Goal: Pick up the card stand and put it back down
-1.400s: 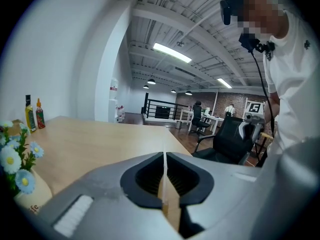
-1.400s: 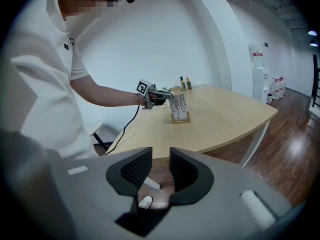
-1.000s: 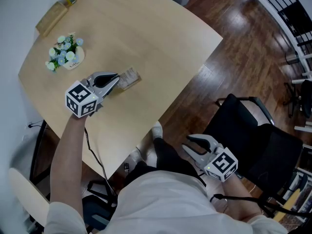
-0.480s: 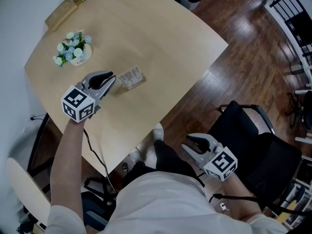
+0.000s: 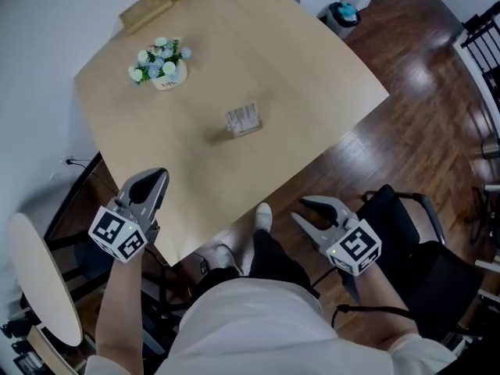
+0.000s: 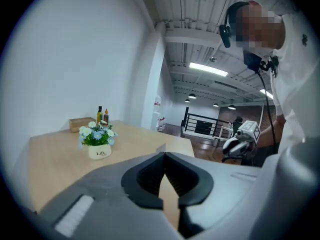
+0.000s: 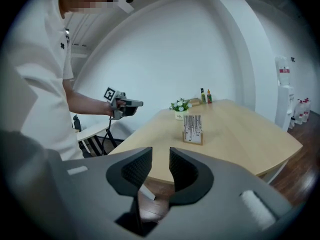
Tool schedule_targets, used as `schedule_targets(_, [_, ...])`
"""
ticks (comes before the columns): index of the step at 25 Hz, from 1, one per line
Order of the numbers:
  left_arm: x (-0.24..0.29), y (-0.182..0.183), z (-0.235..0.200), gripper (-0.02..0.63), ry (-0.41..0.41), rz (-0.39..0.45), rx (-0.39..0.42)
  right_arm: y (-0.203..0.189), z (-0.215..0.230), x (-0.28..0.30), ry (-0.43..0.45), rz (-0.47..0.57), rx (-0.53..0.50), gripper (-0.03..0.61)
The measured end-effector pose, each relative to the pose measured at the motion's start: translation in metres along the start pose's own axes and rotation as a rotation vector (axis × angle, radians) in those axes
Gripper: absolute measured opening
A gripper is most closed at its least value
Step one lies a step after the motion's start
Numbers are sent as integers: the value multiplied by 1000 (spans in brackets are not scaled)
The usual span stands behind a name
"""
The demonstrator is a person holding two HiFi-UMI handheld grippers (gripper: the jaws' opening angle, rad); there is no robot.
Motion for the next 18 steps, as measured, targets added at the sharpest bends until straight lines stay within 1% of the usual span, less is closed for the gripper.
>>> schedule_targets(4, [-59,-13,51,3,0,0,-18,14,-33,-11,-30,32,-54,114])
schedule_targets(6, [-87,-18,75,3,-24,22,-28,16,-58,-20,-51,46,-69,114])
schedule_targets(10, [-144,-31,123,3,-85,73,-11,9,-125,-45,-107,75,-69,114])
schedule_targets(14, [-204,-53,156,3,-99,147,-53,-2,-192,-72,-150,88,-87,114])
schedule_targets(16, [-229,-66,166,3,-98,159,-83,-7,-218,-82,-166,80,-93,114])
schedule_targets(18, [-249,-77,179,3,-112,154,-111,-11,-240,-94,-176,72,-97,114])
Point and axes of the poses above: the fingertips, and each gripper's own axes: x forward along the fingers, z to its right, y out of its top, the point moved 10 cm from there along -x, backward along the fingers, and after that the axes turned 5 degrees about z, right-handed, at the moved point
